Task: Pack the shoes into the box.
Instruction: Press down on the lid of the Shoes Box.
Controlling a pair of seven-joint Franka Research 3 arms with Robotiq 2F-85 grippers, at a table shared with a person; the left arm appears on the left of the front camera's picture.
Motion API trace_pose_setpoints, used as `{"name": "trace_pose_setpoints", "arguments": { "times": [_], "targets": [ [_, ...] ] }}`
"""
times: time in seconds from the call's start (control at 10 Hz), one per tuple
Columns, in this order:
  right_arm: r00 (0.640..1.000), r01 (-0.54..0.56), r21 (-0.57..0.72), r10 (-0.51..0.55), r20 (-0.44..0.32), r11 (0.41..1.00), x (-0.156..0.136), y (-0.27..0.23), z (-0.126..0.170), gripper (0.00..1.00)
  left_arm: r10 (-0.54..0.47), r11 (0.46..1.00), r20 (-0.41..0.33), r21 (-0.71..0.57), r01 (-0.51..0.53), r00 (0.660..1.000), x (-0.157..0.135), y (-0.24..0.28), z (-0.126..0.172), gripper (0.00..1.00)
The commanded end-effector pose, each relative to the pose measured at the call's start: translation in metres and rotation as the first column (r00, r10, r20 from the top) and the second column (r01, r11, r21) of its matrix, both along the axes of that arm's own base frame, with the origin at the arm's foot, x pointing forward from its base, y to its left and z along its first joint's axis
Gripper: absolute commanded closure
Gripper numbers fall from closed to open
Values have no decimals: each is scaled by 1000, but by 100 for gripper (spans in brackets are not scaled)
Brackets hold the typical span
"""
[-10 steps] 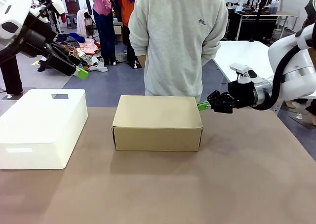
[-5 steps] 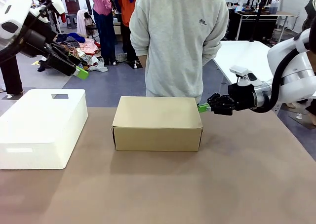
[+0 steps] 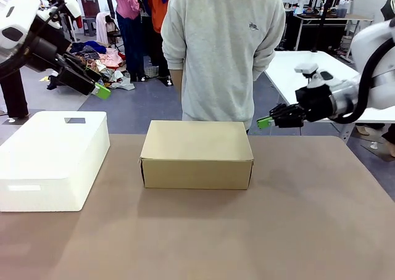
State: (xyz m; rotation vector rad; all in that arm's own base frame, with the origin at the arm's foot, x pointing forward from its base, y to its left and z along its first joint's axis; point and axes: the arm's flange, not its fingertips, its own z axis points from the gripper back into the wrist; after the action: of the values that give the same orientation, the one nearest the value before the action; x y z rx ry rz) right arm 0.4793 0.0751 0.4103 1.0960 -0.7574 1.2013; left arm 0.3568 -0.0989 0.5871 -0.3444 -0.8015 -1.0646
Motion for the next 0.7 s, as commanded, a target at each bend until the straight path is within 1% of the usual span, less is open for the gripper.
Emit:
{"name": "trace_pose_setpoints", "arguments": {
  "times": [0.0, 0.2, 0.3, 0.6],
  "targets": [
    [997, 49, -109, -55, -47, 993, -14, -5, 22, 52, -16, 1000, 6, -6, 16, 1000, 2, 2, 0, 4],
    [994, 79, -158, -90, -65, 984, -20, -9, 35, 12, -16, 1000, 6, -6, 16, 1000, 2, 2, 0, 4],
    [991, 99, -187, -113, -65, 977, -25, -12, 41, 0, -16, 1000, 6, -6, 16, 1000, 2, 2, 0, 4],
    [985, 119, -227, -144, -97, 966, -40, -13, 43, 0, -16, 1000, 6, -6, 16, 1000, 2, 2, 0, 4]
  ]
}}
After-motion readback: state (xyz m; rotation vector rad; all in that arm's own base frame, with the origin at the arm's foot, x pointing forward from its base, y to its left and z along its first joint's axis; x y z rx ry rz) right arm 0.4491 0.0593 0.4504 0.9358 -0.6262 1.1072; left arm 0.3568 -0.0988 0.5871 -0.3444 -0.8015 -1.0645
